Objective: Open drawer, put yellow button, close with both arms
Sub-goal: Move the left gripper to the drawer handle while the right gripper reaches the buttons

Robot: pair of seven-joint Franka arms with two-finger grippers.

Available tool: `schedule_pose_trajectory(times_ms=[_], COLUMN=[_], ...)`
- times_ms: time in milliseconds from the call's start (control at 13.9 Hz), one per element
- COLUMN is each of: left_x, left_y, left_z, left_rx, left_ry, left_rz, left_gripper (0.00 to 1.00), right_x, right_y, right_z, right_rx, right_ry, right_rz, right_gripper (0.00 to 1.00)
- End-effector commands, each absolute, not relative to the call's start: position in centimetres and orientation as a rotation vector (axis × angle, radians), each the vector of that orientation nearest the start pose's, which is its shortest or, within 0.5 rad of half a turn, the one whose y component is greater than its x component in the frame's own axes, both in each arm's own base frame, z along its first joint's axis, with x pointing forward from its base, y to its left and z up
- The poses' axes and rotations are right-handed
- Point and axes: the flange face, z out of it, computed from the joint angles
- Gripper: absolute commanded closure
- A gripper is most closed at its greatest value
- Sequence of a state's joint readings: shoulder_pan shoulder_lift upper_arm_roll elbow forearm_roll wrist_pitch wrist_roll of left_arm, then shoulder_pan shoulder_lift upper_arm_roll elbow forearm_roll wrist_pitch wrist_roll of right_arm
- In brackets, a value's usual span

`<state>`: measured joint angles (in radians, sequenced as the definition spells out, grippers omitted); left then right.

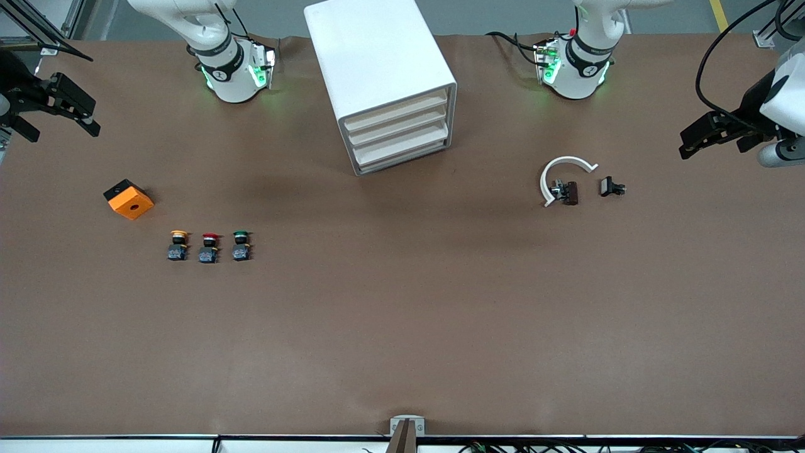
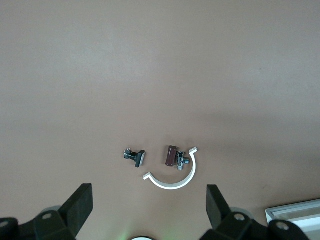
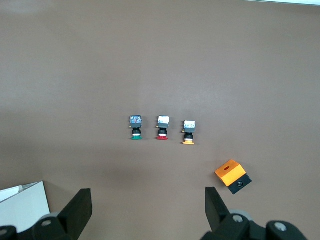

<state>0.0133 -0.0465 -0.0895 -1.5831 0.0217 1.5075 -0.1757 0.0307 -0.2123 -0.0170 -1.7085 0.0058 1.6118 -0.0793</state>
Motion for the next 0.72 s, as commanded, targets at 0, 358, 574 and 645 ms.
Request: schedule_pose_trajectory(times_ms=[0, 358, 574, 645], left_x=[53.2, 54.8, 56.2, 56.7], left_y=[-4.2, -3.4, -3.2, -3.7], left_z=[64.4, 61.7, 59.7, 58.6], left_rx=[-3.085, -3.086, -3.083, -3.084], left_ry=[-0.133, -0.137, -0.169, -0.171], left_rz=[0.038, 0.112, 0.162, 0.193], left_gripper=[0.0, 0.0, 0.0, 0.0], right_x=[49.3, 49.3, 49.3, 49.3], right_y=[0.5, 0.5, 0.5, 0.5], right_z=[67.9, 67.9, 67.9, 67.9], right_rx=[-3.14, -3.14, -3.14, -3.14], right_ry=[-0.123, -0.125, -0.128, -0.128], right_rz=[-0.183, -0.183, -0.183, -0.183], right_gripper=[0.0, 0.0, 0.0, 0.0])
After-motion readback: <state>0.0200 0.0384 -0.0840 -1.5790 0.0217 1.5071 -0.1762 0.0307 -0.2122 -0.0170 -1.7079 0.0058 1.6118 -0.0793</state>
